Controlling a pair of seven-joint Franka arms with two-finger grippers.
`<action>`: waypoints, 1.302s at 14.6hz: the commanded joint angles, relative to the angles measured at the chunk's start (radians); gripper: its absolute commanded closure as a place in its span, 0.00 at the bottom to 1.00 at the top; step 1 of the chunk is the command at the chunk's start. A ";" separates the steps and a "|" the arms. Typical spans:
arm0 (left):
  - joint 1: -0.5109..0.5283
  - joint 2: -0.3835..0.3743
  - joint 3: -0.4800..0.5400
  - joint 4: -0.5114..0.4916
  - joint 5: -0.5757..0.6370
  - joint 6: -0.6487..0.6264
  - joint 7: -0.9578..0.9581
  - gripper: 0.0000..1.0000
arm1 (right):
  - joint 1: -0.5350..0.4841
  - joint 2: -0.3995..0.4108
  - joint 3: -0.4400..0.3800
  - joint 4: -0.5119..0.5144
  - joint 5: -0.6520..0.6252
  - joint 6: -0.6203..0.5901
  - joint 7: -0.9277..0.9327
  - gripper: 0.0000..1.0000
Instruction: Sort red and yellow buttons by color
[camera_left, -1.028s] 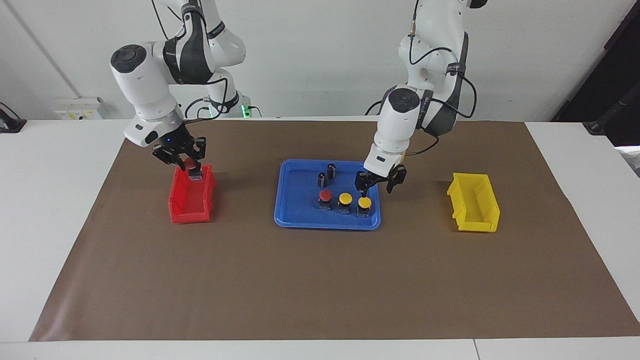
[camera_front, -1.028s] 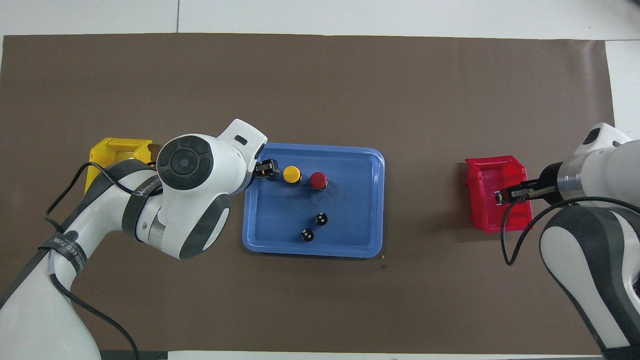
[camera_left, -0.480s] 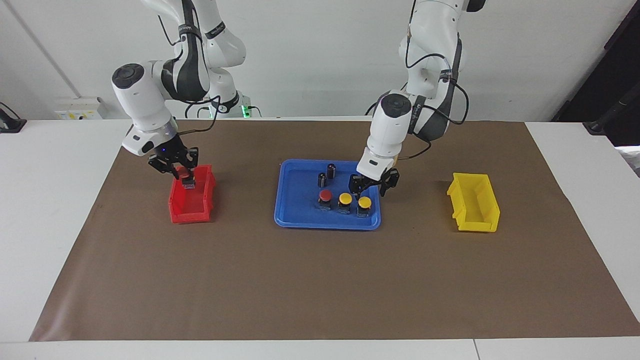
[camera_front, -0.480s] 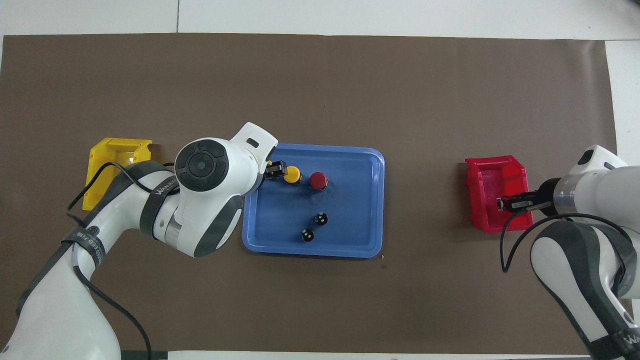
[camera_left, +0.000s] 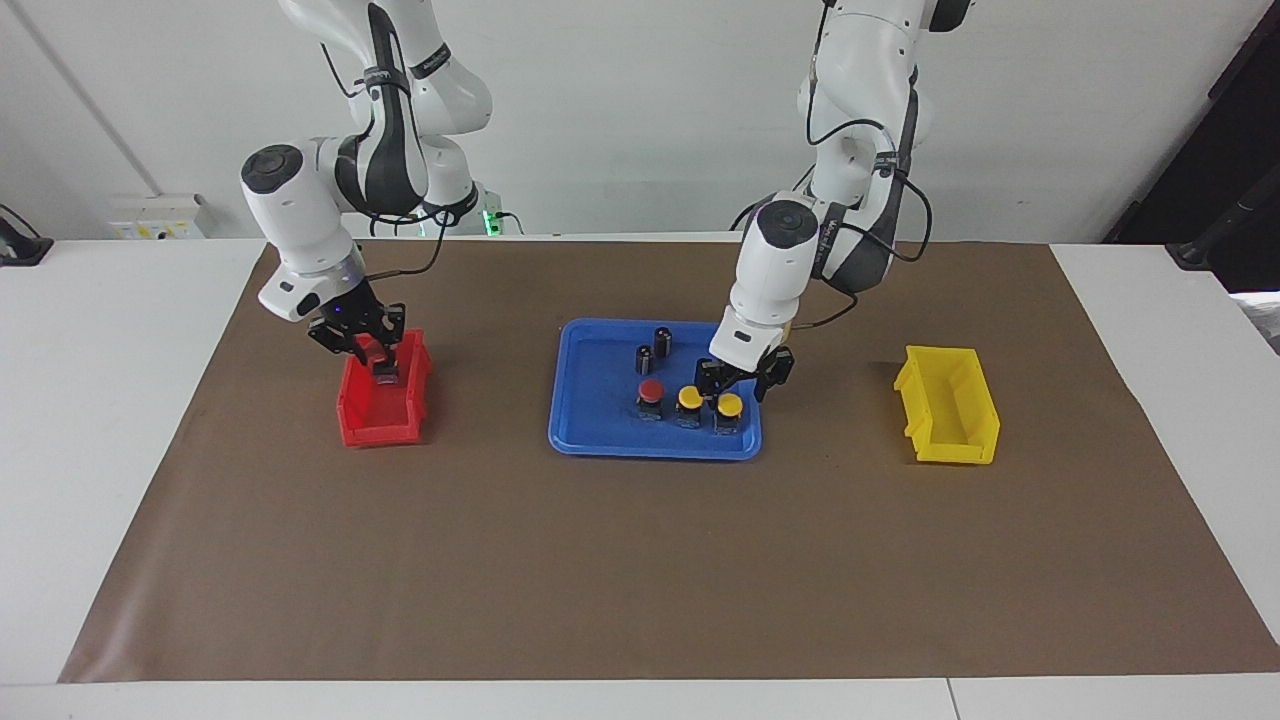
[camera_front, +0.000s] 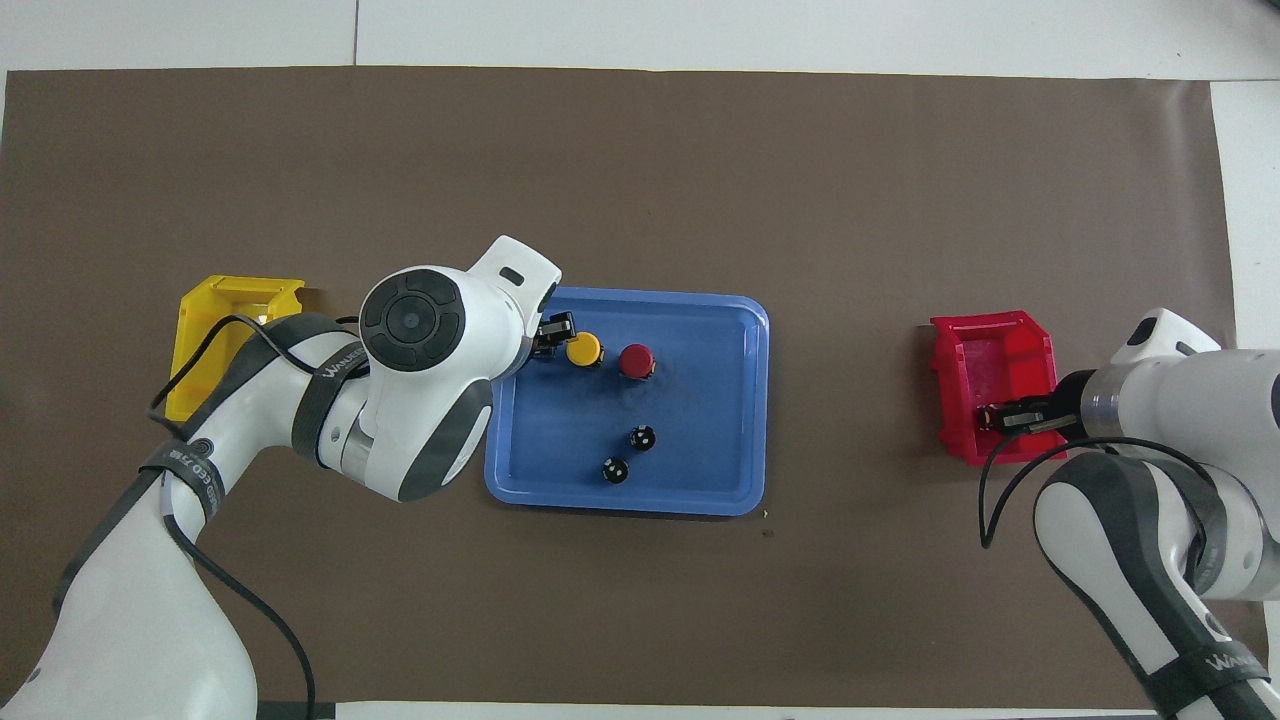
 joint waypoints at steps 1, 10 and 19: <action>-0.015 0.017 0.015 0.031 -0.023 0.007 -0.013 0.30 | -0.008 -0.013 0.010 -0.045 0.015 0.050 0.014 0.83; -0.012 0.035 0.015 0.040 -0.023 0.005 -0.023 0.93 | -0.008 -0.003 0.010 -0.013 0.013 0.028 0.003 0.35; 0.089 -0.051 0.029 0.293 -0.020 -0.492 -0.021 0.98 | 0.042 0.097 0.033 0.401 0.007 -0.390 0.087 0.35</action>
